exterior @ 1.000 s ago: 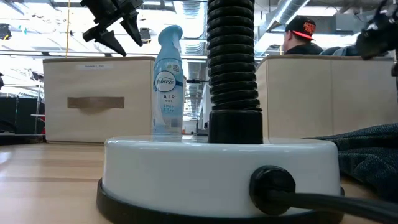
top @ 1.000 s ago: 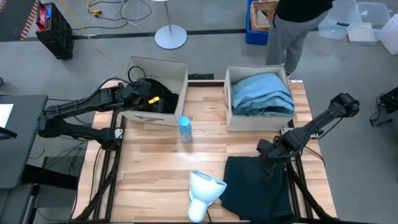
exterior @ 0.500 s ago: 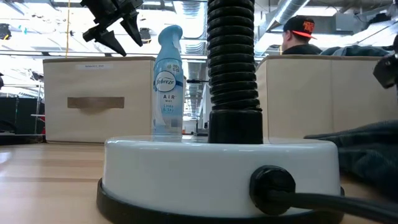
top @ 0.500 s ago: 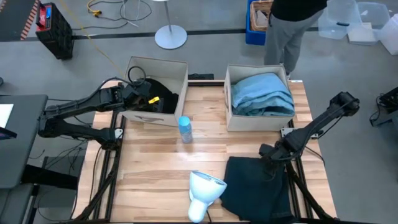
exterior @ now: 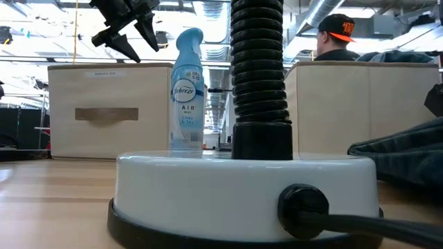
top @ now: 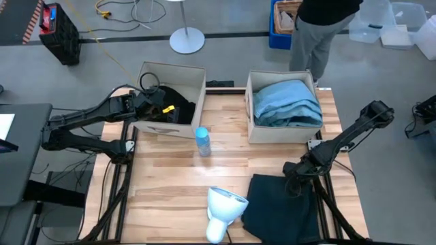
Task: Sort clothes
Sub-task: Put the dark blue pants into the left laundry organizer
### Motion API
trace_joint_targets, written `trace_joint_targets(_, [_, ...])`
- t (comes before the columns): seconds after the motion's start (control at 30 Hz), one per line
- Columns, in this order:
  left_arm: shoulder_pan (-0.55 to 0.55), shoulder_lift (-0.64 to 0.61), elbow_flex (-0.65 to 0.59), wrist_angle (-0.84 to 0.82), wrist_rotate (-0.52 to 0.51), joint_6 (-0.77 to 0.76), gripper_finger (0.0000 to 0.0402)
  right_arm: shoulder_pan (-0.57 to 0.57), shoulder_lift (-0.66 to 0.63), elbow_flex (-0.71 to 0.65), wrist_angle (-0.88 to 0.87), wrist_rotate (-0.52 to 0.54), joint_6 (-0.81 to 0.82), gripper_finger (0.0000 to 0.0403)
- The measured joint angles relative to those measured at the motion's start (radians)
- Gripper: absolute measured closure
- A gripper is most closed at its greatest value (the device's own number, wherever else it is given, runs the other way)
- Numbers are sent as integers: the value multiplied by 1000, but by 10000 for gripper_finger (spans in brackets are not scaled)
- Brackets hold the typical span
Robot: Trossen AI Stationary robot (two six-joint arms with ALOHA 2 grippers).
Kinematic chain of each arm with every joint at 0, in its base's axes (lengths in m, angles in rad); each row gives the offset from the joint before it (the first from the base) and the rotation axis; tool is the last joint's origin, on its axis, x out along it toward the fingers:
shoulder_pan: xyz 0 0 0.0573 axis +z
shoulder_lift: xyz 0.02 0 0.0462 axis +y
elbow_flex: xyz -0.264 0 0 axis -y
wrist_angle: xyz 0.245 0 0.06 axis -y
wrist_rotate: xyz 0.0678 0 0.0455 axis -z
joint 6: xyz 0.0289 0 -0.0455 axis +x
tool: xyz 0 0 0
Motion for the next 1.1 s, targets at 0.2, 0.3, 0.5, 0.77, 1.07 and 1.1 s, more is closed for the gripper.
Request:
trace_joint_targets(0.2, [0, 0, 0, 0, 0, -9, 109, -2, 11, -6, 8, -24, -23, 291])
trace_joint_targets(0.3, [0, 0, 0, 0, -1, -10, 109, -2, 12, -6, 10, -30, -25, 350])
trace_joint_targets(0.5, [0, 0, 0, 0, -1, -13, 109, -1, 10, 18, -2, -29, -31, 371])
trace_joint_targets(0.77, [0, 1, 0, 0, -2, -28, 109, 1, 12, 174, -168, 87, -89, 371])
trace_joint_targets(1.07, [0, 1, 0, 0, -2, -28, 109, 1, 12, 377, -359, 227, -147, 371])
trace_joint_targets(1.1, [0, 1, 0, 0, -2, -27, 109, 1, 12, 400, -378, 245, -156, 371])
